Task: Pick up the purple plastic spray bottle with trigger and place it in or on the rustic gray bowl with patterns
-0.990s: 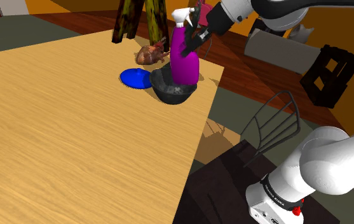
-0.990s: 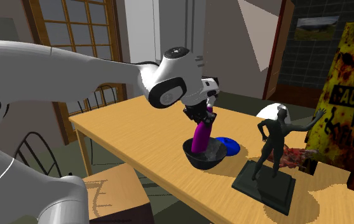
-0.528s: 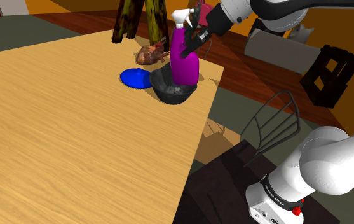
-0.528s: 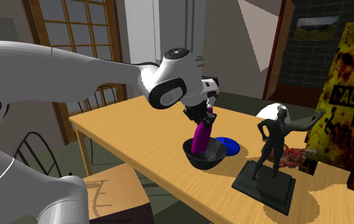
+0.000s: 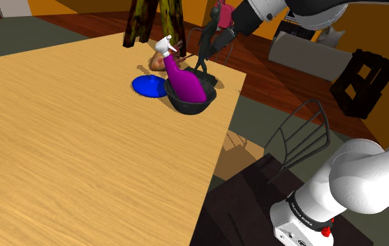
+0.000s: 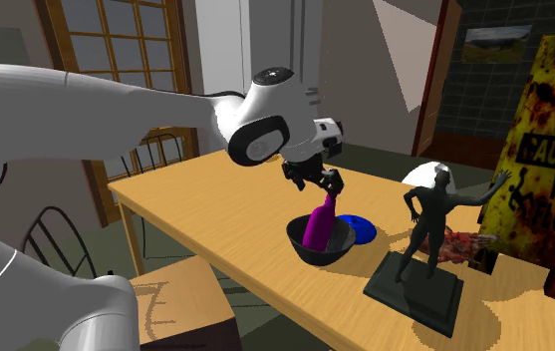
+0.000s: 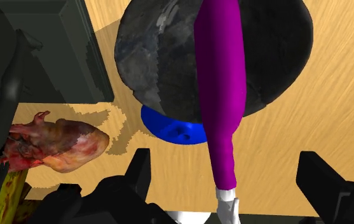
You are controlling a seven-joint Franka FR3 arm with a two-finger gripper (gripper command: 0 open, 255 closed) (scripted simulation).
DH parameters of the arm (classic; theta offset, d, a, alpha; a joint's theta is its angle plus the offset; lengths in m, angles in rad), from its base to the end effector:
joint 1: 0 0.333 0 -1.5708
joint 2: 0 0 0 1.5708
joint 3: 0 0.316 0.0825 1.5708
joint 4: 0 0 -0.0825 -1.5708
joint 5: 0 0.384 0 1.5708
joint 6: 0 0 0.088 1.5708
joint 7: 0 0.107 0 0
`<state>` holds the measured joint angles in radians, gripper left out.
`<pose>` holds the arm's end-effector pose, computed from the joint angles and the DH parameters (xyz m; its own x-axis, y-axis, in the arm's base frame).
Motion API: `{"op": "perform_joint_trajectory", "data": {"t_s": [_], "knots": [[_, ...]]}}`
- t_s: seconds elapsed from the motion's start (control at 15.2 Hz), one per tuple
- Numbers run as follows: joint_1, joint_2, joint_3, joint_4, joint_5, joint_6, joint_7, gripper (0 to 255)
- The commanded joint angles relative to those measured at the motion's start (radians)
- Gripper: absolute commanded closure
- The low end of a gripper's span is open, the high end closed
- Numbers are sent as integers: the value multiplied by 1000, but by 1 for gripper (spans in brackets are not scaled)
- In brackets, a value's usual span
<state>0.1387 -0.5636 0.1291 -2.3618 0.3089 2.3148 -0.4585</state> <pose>0.4055 0.1267 0.5867 0.7137 0.4632 0.5254 0.5427 -0.8399 0.0032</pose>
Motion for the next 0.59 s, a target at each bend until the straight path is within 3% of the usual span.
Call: {"op": "perform_joint_trajectory", "data": {"t_s": [0.0, 0.53], "knots": [[-5, -34, -11, 27, -9, -63, 4, 0], [-7, -49, -17, 39, -13, -90, 6, 0]]}}
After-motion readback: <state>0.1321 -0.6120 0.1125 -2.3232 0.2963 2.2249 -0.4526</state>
